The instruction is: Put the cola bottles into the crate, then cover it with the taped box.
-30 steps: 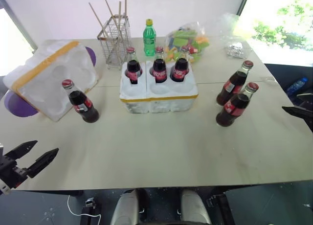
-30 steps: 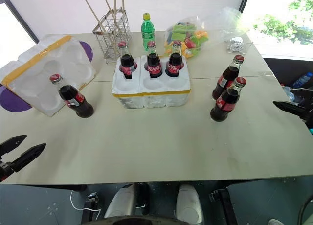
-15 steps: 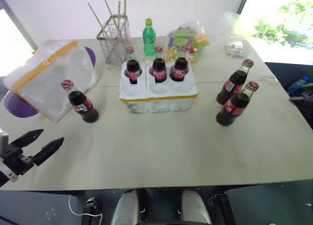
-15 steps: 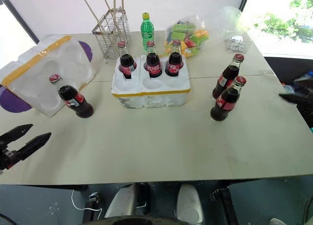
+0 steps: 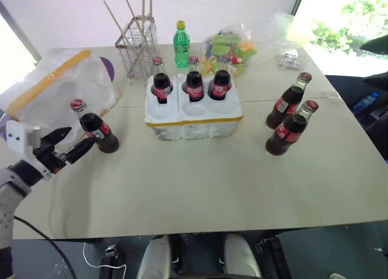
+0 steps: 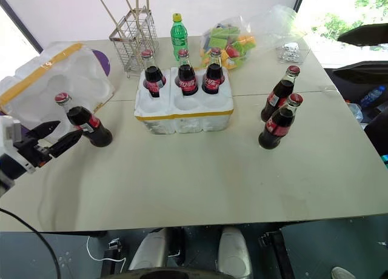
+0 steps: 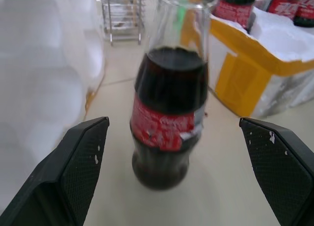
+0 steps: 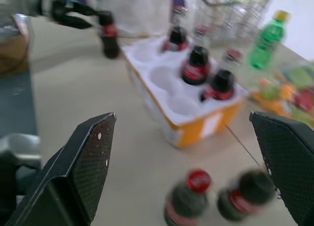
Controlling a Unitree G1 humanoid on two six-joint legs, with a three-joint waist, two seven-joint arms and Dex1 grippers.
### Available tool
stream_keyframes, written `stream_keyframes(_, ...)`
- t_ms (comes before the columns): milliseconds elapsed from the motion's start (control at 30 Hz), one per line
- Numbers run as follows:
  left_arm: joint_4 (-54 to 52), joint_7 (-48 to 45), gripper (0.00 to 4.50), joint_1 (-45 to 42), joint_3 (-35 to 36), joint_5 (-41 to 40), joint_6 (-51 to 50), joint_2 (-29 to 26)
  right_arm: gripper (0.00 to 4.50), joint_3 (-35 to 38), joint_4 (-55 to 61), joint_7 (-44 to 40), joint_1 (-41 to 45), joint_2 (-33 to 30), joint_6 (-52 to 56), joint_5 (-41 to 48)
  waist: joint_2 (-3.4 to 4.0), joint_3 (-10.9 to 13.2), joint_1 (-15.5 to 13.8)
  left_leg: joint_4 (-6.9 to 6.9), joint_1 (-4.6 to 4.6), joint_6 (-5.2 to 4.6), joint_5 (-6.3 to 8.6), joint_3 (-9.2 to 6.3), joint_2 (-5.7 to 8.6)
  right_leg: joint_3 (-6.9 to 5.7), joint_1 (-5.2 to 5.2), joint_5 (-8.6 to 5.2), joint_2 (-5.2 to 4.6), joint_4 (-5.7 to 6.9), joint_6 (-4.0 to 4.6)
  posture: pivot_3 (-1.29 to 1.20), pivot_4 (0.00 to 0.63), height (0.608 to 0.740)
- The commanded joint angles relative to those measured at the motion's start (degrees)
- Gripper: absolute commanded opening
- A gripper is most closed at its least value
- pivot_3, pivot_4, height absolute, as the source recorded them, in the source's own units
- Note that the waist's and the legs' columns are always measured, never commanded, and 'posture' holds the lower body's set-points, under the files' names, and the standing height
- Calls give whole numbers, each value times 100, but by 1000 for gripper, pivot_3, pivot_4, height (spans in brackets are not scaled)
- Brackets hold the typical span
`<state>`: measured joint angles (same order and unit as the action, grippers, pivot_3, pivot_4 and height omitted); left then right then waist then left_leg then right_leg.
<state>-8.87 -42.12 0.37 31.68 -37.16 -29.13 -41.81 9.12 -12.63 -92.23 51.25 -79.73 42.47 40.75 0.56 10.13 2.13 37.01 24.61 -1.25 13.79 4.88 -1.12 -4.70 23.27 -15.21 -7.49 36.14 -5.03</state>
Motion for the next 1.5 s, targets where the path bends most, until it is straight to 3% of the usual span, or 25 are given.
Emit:
stream_keyframes(33,45,12,4451,-205,-131,102,191,26,4500,464,629,152,-116,77,359,419,-1,1,-10,1,1,0,0,1,1,0,2,0,-2,-1,0,0,150,736)
stream_keyframes(467,1337,116,4451,-1331,-905,864,932,306,4500,830,1690,982,-99,707,1141,1289,-13,5,-143,10,8,0,0,8,2,0,15,16,-8,-1,-17,0,150,736)
stream_keyframes(567,1339,17,3693,-1396,-944,857,1019,324,4500,908,1733,1104,-169,775,1195,1397,-13,5,-141,13,23,-2,-1,9,3,1,19,20,-10,-1,-24,0,150,736)
stream_keyframes(633,1334,-10,2728,-1453,-982,845,984,325,4500,955,1777,1199,-239,834,1233,1450,-13,5,-141,13,24,-3,-2,9,3,0,20,21,-10,-1,-25,0,150,736)
stream_keyframes(667,1320,-18,2611,-1483,-998,832,956,327,4500,977,1807,1247,-280,868,1245,1475,-14,5,-141,13,24,-4,-3,9,3,-1,20,21,-9,0,-25,0,150,736)
stream_keyframes(833,1175,-35,2621,-1591,-924,723,709,254,4500,962,1776,1457,-221,1007,1261,1559,-21,9,-140,20,25,-11,-7,9,3,-3,18,26,-9,1,-33,0,150,736)
stream_keyframes(1000,690,-420,2621,-1932,-623,-235,-339,-139,4500,930,1764,1521,-357,1015,1175,1441,-41,21,-146,26,45,-17,-11,7,5,-5,30,33,-10,1,-45,0,150,736)
stream_keyframes(1167,663,-933,2621,-3082,-867,-907,-1158,-658,4500,959,1919,1524,-917,881,814,1027,-65,29,-173,57,99,5,-30,-1,13,-22,61,51,-11,5,-71,0,150,736)
stream_keyframes(1333,1559,-1000,2621,-4922,-1686,-464,-1075,-263,4500,910,1990,1771,-1217,904,586,692,-65,29,-193,114,105,-34,-12,3,19,-27,33,72,11,1,-111,0,150,736)
stream_keyframes(1500,2338,-1489,2621,-5533,-2571,334,-393,198,4500,1026,2089,2017,-1418,1008,560,650,-66,29,-172,118,77,-48,-11,6,22,-24,6,79,14,0,-123,0,150,736)
